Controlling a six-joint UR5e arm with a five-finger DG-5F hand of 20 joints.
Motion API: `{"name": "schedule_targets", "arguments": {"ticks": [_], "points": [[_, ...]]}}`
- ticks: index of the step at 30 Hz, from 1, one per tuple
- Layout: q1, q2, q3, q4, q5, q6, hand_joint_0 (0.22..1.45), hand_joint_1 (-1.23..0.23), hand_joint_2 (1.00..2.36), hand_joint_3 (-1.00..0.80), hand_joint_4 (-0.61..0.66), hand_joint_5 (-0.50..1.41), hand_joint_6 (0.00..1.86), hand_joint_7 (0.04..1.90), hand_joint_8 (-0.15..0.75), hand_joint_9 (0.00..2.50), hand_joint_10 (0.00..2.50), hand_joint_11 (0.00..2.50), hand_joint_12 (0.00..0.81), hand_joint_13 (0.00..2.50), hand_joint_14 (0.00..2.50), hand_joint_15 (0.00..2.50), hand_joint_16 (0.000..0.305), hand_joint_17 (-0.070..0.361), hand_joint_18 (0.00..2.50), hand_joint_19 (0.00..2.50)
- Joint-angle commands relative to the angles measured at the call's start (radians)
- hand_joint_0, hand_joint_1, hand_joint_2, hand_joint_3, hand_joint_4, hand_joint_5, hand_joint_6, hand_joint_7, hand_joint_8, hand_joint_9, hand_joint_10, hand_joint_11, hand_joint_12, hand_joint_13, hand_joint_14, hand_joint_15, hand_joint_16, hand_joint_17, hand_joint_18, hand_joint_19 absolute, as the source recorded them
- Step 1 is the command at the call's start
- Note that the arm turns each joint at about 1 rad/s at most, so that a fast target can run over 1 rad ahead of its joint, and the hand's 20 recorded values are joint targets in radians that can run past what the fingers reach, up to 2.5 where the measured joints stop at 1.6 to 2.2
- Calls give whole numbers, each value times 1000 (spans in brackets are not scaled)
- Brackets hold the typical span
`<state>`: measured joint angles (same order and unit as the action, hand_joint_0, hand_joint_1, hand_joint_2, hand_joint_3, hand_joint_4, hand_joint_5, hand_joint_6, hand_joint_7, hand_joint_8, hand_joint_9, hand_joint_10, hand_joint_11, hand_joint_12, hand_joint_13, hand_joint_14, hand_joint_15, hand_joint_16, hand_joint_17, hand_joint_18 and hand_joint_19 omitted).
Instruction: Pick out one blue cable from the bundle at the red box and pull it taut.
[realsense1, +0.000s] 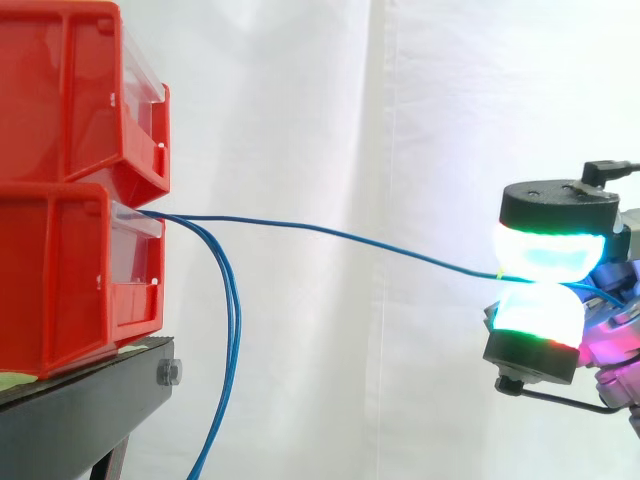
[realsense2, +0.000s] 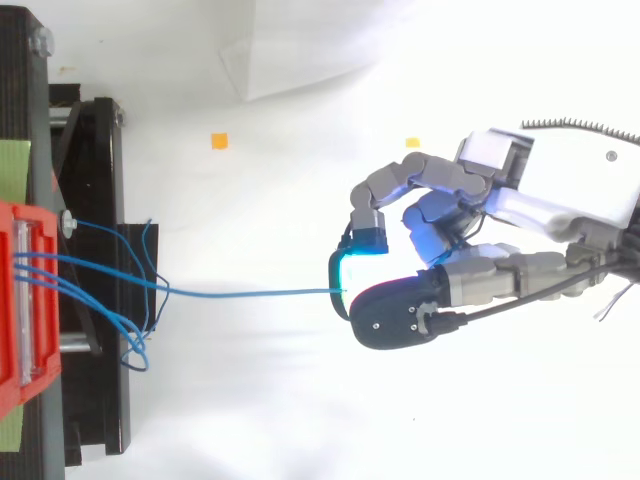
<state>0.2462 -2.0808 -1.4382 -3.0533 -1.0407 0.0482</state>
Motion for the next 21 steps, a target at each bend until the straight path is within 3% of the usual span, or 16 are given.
{"name": "schedule_targets", "arguments": {"ticks": [1, 5, 15, 21], "points": [[7, 4, -21, 38, 8, -2, 729, -746, 1031, 5, -259, -200, 979, 1364, 239, 830, 2500, 1354, 292, 962, 2500, 1322, 33, 75, 1229, 1671], [7, 4, -21, 44, 10, -5, 730, -746, 1031, 2, -255, -200, 979, 1355, 243, 833, 2500, 1350, 292, 960, 2500, 1320, 34, 76, 1230, 1672], [8, 4, -21, 163, 19, -85, 730, -746, 1031, 2, -258, -199, 979, 1357, 246, 834, 2500, 1368, 292, 958, 2500, 1322, 34, 76, 1230, 1680], [8, 4, -21, 169, 19, -99, 730, -746, 1031, 3, -254, -199, 979, 1353, 238, 832, 2500, 1333, 294, 961, 2500, 1292, 33, 75, 1231, 1673]]}}
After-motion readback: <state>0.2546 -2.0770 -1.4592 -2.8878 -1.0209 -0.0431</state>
